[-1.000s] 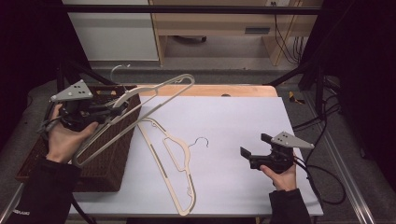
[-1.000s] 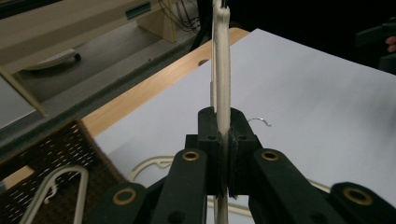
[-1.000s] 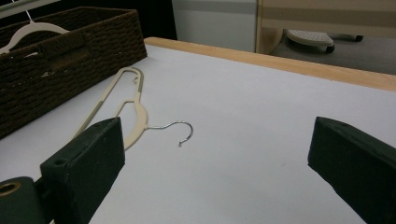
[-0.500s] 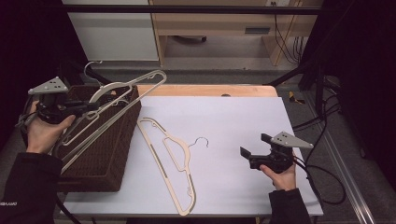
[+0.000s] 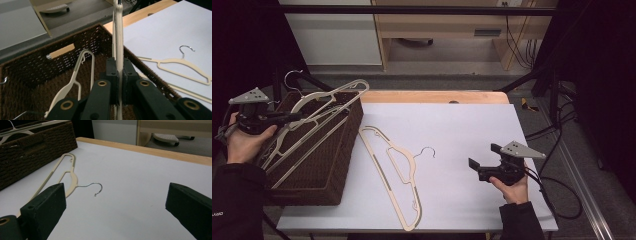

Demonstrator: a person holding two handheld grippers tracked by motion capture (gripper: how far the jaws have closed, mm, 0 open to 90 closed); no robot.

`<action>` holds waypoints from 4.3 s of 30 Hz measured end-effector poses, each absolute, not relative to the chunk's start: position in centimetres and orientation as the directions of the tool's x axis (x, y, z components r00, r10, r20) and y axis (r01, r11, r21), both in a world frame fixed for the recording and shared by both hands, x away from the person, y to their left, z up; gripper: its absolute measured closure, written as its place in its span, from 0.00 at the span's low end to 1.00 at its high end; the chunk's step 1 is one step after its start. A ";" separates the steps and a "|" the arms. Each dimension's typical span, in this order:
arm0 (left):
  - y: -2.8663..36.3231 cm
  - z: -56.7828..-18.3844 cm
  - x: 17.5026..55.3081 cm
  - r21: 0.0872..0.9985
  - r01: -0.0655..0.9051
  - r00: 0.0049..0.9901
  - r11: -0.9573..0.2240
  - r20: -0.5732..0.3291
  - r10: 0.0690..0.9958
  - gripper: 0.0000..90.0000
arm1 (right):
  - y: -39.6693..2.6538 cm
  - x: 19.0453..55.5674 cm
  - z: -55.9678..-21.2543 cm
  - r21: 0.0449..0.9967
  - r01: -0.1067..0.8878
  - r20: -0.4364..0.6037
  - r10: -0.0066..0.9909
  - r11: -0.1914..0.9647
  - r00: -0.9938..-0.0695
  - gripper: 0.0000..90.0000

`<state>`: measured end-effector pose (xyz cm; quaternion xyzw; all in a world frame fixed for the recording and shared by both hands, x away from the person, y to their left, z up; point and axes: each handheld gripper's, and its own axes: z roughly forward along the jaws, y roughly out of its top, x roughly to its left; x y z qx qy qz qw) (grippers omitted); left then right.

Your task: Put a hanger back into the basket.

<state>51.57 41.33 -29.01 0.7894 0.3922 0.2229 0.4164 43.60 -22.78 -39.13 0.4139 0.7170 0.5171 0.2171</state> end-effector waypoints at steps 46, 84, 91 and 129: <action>44.5 -38.3 51.5 0.676 0.681 0.399 -0.282 -0.020 0.917 0.92 | -22.6 43.7 -39.6 0.913 0.382 0.109 0.819 0.141 -0.563 0.04; 38.5 -32.8 45.2 0.897 0.408 0.464 -0.172 -0.041 0.885 0.38 | -23.0 43.0 -39.1 0.923 0.366 0.121 0.817 0.116 -0.564 0.05; 33.7 -32.7 44.5 0.927 0.325 0.568 -0.188 -0.033 0.822 0.25 | -22.8 43.0 -39.2 0.922 0.369 0.120 0.816 0.120 -0.566 0.05; 16.0 -38.5 50.0 0.853 0.361 0.770 -0.377 -0.045 0.636 0.17 | -22.6 42.8 -39.4 0.922 0.361 0.107 0.803 0.141 -0.586 0.05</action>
